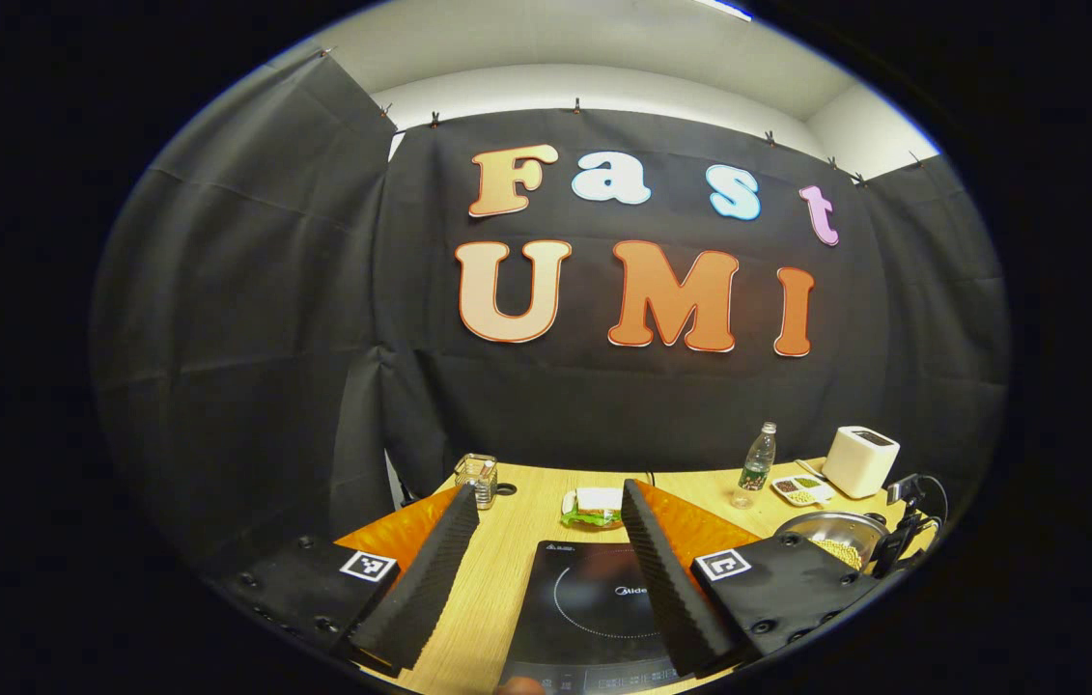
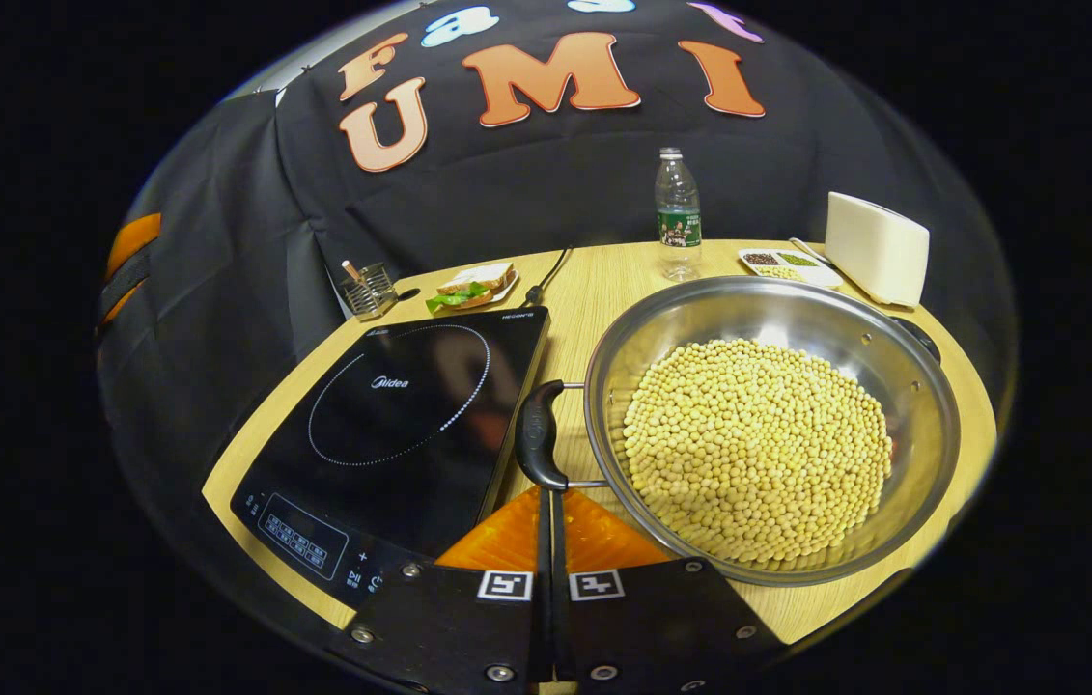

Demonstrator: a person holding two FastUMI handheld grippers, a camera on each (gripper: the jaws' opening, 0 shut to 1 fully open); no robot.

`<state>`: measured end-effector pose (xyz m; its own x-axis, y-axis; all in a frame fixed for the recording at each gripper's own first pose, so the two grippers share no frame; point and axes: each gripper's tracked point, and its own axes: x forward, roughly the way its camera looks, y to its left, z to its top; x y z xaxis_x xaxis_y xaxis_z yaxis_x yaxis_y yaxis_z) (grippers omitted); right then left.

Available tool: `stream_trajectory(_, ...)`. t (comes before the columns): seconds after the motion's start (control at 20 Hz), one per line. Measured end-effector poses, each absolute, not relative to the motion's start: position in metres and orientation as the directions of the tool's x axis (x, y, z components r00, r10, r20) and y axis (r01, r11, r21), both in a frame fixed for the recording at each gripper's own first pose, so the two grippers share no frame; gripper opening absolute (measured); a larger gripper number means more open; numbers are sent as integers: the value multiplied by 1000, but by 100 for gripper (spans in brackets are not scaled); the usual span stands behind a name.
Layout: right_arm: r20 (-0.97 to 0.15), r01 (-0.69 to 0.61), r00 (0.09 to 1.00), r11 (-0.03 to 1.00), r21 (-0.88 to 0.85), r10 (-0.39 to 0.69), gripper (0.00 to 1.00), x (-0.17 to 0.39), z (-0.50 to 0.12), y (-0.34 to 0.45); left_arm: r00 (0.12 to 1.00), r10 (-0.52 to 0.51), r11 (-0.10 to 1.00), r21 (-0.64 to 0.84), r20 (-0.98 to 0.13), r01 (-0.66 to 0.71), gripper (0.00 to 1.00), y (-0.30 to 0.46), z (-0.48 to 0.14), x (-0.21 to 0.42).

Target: First push the handle of the pot to place it horizontally, then grasp the pot with both hands and set it on the induction cooktop.

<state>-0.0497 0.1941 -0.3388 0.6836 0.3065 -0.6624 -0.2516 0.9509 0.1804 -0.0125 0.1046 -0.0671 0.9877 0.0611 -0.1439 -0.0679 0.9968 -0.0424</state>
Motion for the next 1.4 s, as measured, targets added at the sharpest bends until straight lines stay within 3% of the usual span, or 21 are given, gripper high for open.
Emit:
stream_trajectory(0.95, -658, -246, 696, 956, 159, 288, 0, -20, -343, 212, 985, 35, 995, -89, -170, -50, 97, 92, -84, -9)
stream_trajectory(1.4, -629, -319, 683, 926, 201, 372, 0, -40, -321, 222, 982, -46, 989, -144, -182, 20, 97, 46, -101, -15)
